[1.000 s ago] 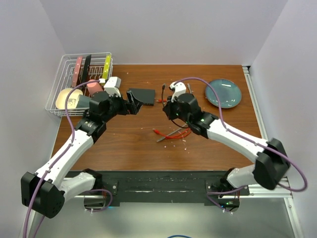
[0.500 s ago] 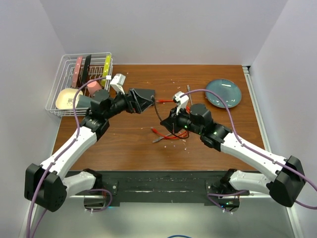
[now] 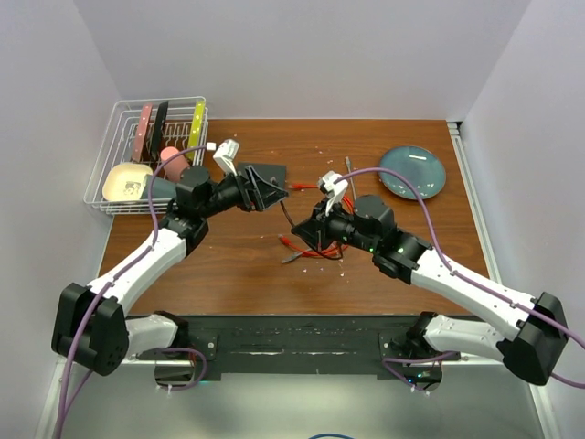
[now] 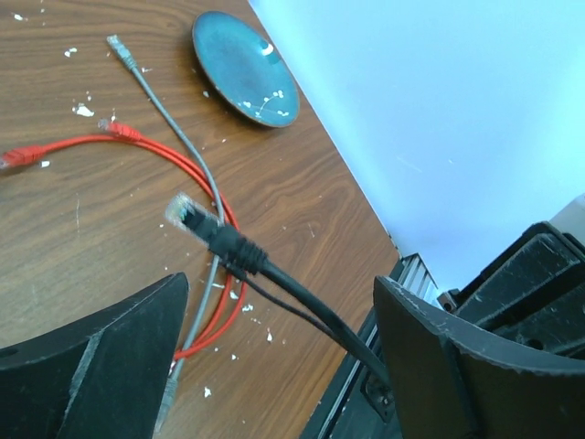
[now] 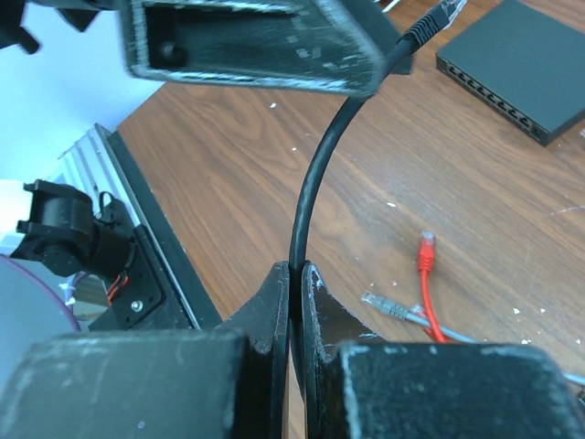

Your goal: Insert the plug into the switch port

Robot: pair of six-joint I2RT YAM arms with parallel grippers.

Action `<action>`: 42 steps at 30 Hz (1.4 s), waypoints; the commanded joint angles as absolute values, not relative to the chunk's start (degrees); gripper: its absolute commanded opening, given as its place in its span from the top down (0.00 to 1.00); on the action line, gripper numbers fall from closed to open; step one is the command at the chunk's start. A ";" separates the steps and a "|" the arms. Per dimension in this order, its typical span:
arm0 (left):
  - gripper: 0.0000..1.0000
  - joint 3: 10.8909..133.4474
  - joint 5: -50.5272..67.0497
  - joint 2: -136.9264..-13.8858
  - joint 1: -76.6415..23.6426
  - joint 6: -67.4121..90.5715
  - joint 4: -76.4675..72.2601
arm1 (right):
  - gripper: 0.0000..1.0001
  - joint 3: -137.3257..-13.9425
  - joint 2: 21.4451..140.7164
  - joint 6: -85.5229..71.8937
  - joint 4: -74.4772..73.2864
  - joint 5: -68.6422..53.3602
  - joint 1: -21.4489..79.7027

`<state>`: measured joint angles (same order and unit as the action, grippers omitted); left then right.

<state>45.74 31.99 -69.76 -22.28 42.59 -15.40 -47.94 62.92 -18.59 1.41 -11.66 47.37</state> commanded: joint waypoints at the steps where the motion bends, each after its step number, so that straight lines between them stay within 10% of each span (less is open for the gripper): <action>1: 0.15 45.18 34.62 -71.54 -22.67 45.35 -20.64 | 1.00 -47.03 62.13 -18.72 4.57 -13.36 48.60; 12: 0.40 42.98 32.53 -72.16 -22.68 46.15 -24.53 | 1.00 -45.00 65.48 -17.93 7.20 -14.06 51.50; 17: 1.00 43.34 30.41 -70.32 -22.68 45.44 -23.46 | 1.00 -44.74 65.65 -18.11 7.56 -14.50 51.59; 21: 1.00 42.62 29.09 -68.91 -22.68 45.79 -24.17 | 1.00 -44.30 65.74 -18.81 8.61 -12.76 51.68; 24: 1.00 41.67 29.44 -67.51 -22.76 46.58 -24.96 | 0.55 -45.00 65.39 -20.91 10.88 -12.65 51.68; 28: 1.00 41.48 28.91 -66.01 -22.76 45.88 -25.41 | 0.23 -44.74 64.95 -24.25 17.30 -12.75 51.68; 36: 1.00 42.62 31.20 -64.60 -22.76 44.56 -25.23 | 0.23 -47.99 73.46 -28.47 25.30 -14.50 51.68; 42: 1.00 41.66 32.26 -63.37 -22.76 45.44 -26.73 | 0.41 -49.57 77.43 -31.02 27.94 -12.48 51.77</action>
<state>41.23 30.83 -65.36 -22.70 45.69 -23.22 -46.17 76.64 -28.27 21.96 -13.13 51.37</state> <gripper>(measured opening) 0.184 0.660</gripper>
